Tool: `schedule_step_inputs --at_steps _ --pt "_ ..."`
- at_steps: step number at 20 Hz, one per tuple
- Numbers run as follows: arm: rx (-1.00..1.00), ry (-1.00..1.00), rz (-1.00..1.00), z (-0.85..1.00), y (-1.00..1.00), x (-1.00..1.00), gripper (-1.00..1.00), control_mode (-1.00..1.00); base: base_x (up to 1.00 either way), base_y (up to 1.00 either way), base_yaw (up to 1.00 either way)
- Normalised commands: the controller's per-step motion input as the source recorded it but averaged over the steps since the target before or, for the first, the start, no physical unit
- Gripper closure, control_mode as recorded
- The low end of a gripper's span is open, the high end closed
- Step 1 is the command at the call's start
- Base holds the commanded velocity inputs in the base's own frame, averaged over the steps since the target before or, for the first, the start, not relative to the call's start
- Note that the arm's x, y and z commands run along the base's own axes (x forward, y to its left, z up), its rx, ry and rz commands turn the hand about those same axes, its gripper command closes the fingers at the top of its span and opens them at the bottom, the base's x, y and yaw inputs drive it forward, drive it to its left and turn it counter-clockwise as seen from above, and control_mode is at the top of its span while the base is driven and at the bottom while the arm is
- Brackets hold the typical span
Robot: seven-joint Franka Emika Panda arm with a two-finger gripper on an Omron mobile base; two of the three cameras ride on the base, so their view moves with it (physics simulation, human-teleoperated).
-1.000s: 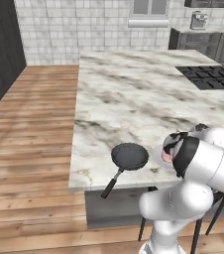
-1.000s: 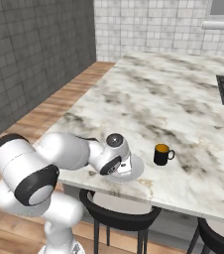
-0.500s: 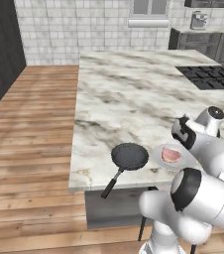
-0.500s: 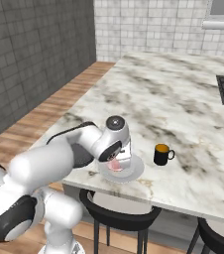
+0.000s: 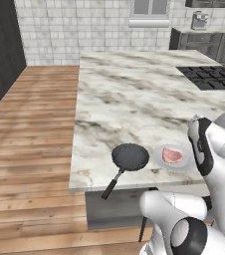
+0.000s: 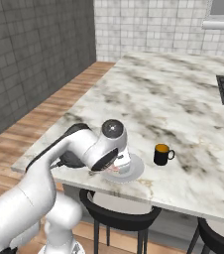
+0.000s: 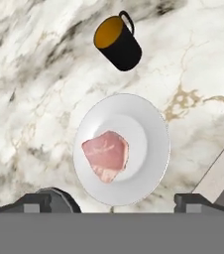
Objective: Pick up the pan with the steak in it and place it on the dining table. Then place the steak on the plate.
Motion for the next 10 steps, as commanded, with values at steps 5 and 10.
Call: schedule_step_inputs --at_steps 5,10 --pt "-0.05 -0.17 0.14 0.01 0.17 -0.67 -1.0 -1.0 0.0 0.0 0.0" --pt "-0.12 -0.09 0.15 -0.13 0.37 -0.69 -1.0 -1.0 0.0 0.0 0.0"
